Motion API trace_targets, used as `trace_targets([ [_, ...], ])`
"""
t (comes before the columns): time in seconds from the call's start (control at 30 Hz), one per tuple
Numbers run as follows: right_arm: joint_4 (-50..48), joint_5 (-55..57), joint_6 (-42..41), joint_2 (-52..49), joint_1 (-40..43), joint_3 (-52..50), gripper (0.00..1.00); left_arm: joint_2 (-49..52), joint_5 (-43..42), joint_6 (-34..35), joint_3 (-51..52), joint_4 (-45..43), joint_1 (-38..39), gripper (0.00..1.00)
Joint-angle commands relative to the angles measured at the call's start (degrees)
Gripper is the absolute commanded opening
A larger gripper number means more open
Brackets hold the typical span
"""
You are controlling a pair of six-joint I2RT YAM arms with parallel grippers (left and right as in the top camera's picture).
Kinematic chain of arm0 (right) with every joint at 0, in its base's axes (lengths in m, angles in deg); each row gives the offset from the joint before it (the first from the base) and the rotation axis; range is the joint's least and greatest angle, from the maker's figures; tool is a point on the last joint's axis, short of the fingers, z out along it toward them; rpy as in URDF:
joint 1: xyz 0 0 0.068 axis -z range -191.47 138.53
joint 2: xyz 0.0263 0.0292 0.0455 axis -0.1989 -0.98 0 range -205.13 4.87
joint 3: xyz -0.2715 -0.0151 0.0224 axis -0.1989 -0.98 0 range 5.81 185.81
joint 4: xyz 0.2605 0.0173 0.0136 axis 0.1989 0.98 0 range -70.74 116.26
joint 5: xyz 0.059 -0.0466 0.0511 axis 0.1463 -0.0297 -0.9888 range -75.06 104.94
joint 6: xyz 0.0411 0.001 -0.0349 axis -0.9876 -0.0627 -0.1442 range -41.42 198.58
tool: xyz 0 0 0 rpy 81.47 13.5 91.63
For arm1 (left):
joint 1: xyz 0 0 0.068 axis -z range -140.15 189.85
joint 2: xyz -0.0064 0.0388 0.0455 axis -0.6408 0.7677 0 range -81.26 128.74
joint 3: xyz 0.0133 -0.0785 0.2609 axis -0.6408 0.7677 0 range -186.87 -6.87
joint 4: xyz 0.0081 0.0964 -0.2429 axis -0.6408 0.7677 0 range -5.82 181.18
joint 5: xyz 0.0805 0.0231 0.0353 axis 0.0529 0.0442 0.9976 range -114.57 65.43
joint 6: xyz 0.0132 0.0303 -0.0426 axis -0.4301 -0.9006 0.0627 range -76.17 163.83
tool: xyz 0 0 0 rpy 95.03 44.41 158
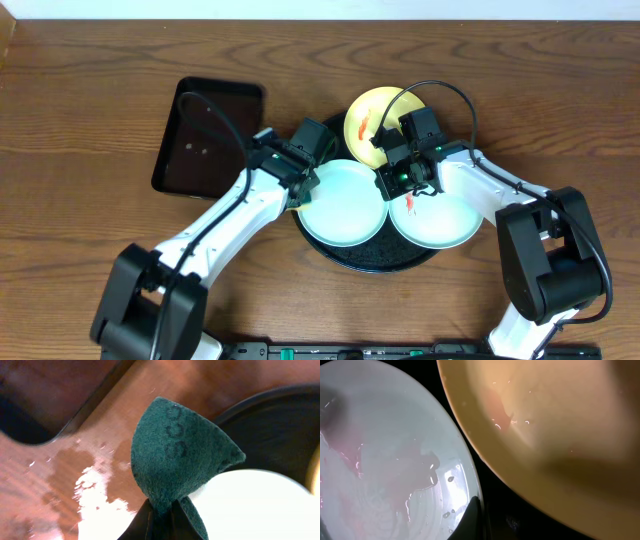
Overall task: Clean dirty plates on tray and stack at the side
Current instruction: 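Wipe the sponge across the left plate's red stain with the left gripper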
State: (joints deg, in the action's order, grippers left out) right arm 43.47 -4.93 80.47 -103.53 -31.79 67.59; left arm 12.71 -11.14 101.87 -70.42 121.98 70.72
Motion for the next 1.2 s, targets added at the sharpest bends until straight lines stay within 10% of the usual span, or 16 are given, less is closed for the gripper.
trace_targets([
  [0.0, 0.2, 3.4, -0.1, -1.4, -0.3, 0.0, 0.01, -0.3, -3.9, -0.6, 0.4, -3.5, 2.1, 0.07],
  [0.6, 0.3, 3.3, -0.1, -1.4, -0.3, 0.0, 0.01, 13.3, -7.3, -0.5, 0.6, -11.3, 8.5, 0.07],
  [1.17, 0.7, 3.4, -0.1, -1.4, -0.3, 0.0, 0.01, 13.3, 6.1, 4.2, -0.1, 5.8, 2.3, 0.08],
])
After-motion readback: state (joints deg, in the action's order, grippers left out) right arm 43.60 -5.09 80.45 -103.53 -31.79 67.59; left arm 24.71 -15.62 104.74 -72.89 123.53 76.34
